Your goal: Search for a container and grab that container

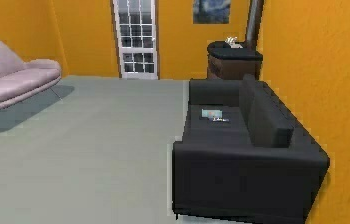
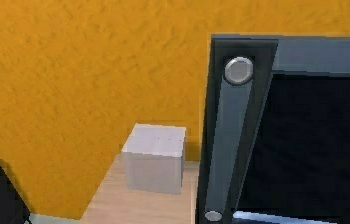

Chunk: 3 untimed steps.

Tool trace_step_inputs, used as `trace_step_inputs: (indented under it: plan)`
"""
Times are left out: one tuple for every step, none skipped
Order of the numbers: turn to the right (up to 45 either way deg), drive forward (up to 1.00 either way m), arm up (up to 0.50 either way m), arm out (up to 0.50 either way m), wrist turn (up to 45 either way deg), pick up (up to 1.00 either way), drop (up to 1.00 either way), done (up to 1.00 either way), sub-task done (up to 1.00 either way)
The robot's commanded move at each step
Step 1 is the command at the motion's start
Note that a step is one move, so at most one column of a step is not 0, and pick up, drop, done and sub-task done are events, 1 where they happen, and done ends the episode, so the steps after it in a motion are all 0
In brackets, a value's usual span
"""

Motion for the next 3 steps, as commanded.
trace_step_inputs:
  plan:
    - [0.0,0.00,0.34,0.00,0.0,0.00,0.00,0.00,0.00]
    - [0.0,0.00,0.00,0.24,0.0,0.00,0.00,0.00,0.00]
    - [0.0,0.00,0.00,0.00,45.0,0.00,0.00,0.00,0.00]
